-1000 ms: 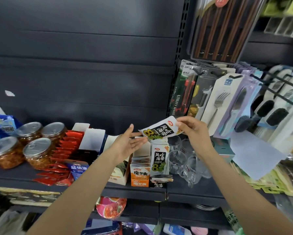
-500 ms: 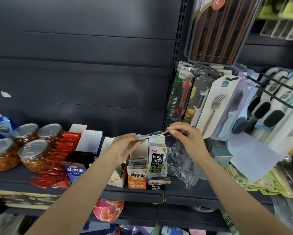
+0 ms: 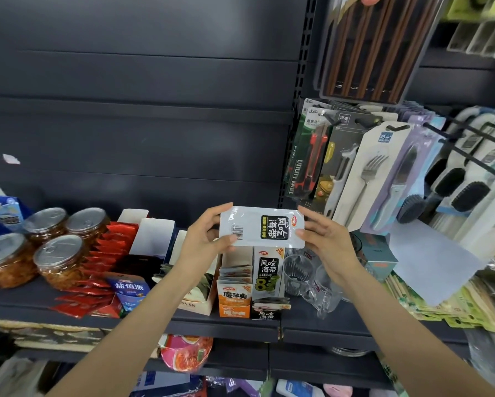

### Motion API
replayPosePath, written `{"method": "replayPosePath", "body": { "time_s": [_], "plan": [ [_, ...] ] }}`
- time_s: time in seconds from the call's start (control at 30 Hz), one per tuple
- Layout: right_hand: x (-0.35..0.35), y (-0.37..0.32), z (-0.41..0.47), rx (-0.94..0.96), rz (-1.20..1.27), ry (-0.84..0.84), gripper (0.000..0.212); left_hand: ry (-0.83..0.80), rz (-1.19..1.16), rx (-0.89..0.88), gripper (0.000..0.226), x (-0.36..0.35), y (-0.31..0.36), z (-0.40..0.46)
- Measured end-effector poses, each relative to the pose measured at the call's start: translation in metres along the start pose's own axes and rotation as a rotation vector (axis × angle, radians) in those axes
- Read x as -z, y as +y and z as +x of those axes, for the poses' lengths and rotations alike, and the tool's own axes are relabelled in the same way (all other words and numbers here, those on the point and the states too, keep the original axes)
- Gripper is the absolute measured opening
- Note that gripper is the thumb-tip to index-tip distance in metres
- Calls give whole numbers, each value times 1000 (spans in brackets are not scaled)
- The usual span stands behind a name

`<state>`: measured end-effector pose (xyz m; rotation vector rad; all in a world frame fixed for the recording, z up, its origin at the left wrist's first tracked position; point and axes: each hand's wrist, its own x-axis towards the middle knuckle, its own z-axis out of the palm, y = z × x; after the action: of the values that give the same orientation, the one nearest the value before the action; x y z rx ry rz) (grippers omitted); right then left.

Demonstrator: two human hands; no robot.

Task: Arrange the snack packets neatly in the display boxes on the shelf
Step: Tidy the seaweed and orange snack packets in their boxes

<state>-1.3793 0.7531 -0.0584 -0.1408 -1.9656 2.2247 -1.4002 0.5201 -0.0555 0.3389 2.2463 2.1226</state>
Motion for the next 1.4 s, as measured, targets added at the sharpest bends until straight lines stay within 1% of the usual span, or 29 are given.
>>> {"method": "replayPosePath", "body": {
  "time_s": [0.1,0.2,0.27,0.37,0.43,0.5,0.57,0.63,0.67,0.7,0.73,0.77,0.8,0.83,0.9,0.97,1.07,1.17,1.3,1.4],
  "plan": [
    [-1,2,0,-41,37,-29,43,-33,-20,27,56,4,2,1],
    [-1,3,1,-62,65,-19,36,-14,-2,83,56,6,0,5],
    [-1,1,-1,-72,80,-25,30,10,-69,151,53,5,-4,5],
    [2,-2,-3,-47,89,-48,28,28,-248,277,46,1,-7,6],
    [3,-4,-5,14,-4,-7,24,26,-314,334,41,-3,-10,8],
    [6,-4,-3,101,-165,60,17,21,-352,381,37,-6,-11,9],
    [11,-3,-1,154,-288,77,11,1,-356,445,31,-10,-12,11],
    [15,0,0,163,-333,69,12,-20,-246,499,30,-15,-13,12],
    [17,2,0,165,-336,63,14,-32,-89,481,34,-16,-16,13],
    [18,3,-1,169,-338,61,16,-66,173,404,40,-16,-20,13],
    [19,4,-1,176,-343,64,18,-132,496,283,47,-15,-24,12],
    [21,5,-1,181,-351,71,18,-217,769,161,56,-13,-29,11],
    [23,6,-1,183,-369,74,19,-293,945,67,64,-12,-33,9],
    [24,6,-1,183,-393,72,19,-365,1034,33,70,-10,-36,9],
    [27,8,0,192,-478,56,19,-462,1076,49,73,-7,-41,9],
    [28,11,1,208,-592,40,15,-496,1093,56,69,-6,-45,11],
    [24,16,2,234,-761,23,6,-484,1052,80,64,-4,-48,13],
    [17,21,5,263,-883,-19,7,-496,1014,104,61,-4,-49,15],
    [6,36,12,223,-1020,-148,9,-524,1014,119,60,-3,-49,16],
    [-6,48,19,204,-1155,-190,10,-523,1023,126,55,-3,-50,17]
  ]
}}
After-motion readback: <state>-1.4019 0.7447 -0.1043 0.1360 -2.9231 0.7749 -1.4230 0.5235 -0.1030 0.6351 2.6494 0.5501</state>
